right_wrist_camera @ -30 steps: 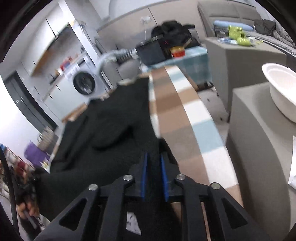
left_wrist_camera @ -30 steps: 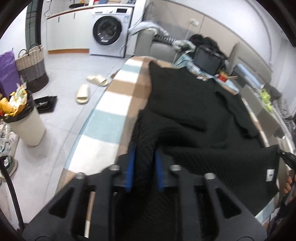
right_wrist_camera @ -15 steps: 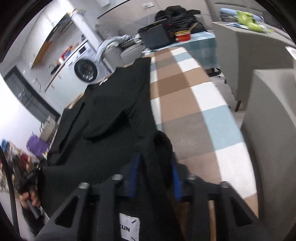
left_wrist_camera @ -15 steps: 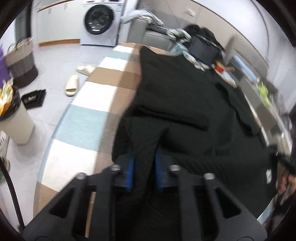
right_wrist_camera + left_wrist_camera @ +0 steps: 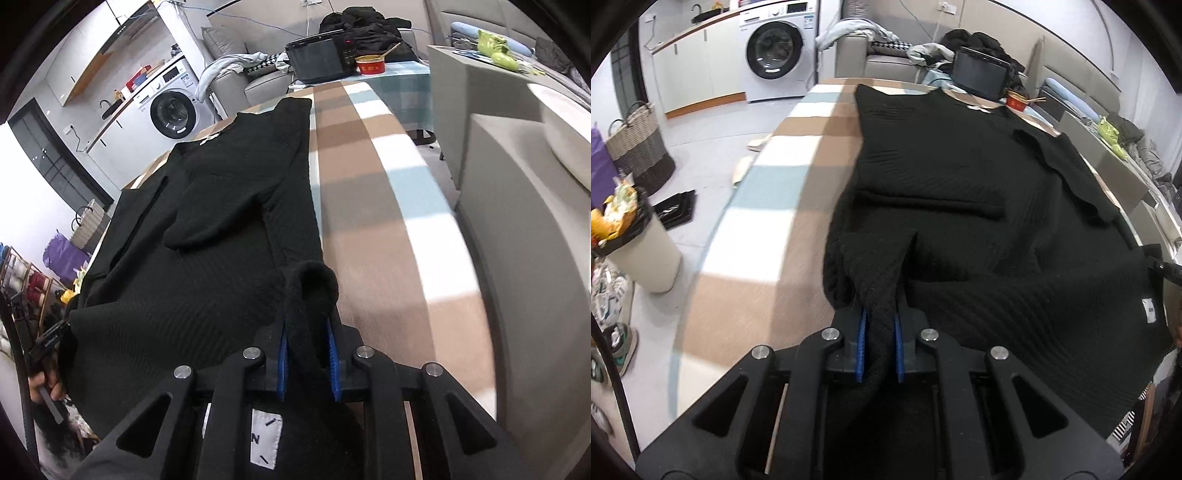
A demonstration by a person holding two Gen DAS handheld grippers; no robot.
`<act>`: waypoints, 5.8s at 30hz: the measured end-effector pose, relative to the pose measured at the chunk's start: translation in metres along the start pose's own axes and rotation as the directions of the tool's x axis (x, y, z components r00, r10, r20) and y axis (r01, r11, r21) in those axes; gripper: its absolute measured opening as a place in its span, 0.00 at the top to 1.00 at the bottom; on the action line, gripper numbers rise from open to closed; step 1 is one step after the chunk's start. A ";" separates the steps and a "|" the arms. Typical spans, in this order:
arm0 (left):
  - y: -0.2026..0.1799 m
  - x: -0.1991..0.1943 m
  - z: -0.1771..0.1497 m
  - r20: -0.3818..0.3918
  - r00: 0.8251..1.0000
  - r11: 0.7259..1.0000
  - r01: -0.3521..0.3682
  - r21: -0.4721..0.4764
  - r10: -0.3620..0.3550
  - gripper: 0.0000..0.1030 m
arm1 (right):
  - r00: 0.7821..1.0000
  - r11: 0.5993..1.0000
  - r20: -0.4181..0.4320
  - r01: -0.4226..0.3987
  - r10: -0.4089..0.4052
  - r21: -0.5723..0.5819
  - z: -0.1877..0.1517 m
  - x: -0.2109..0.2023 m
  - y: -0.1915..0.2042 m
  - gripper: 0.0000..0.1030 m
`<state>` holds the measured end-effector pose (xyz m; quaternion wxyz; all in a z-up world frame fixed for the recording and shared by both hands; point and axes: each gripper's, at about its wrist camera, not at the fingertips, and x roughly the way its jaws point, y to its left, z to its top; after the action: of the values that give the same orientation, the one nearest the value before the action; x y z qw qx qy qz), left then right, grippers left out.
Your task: Fold small clothes
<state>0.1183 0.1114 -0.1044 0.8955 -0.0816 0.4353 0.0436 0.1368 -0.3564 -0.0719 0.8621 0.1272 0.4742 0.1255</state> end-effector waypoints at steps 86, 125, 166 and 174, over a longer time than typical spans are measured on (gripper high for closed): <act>0.027 -0.052 -0.019 -0.009 0.999 0.997 0.052 -0.066 -0.052 0.28 | 0.999 0.997 -0.052 0.001 -0.004 -0.072 -0.029 -0.026 -0.005 0.45; 0.042 -0.062 -0.024 0.062 0.990 0.980 0.135 -0.146 -0.127 0.94 | 0.998 0.993 0.031 -0.059 0.062 -0.102 -0.029 -0.026 0.007 0.86; 0.044 0.001 0.038 0.059 0.998 0.977 0.015 -0.213 -0.002 0.46 | 0.996 0.995 0.083 -0.026 0.017 0.101 0.029 0.006 -0.013 0.48; 0.014 0.031 0.039 0.012 0.999 0.993 0.036 -0.113 -0.035 0.62 | 0.997 0.994 0.047 0.070 -0.066 -0.088 0.028 0.026 0.025 0.57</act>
<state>0.1652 0.1325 -0.1066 0.8923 -0.1394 0.4261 0.0528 0.1712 -0.3268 -0.0693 0.8809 0.0751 0.4531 0.1144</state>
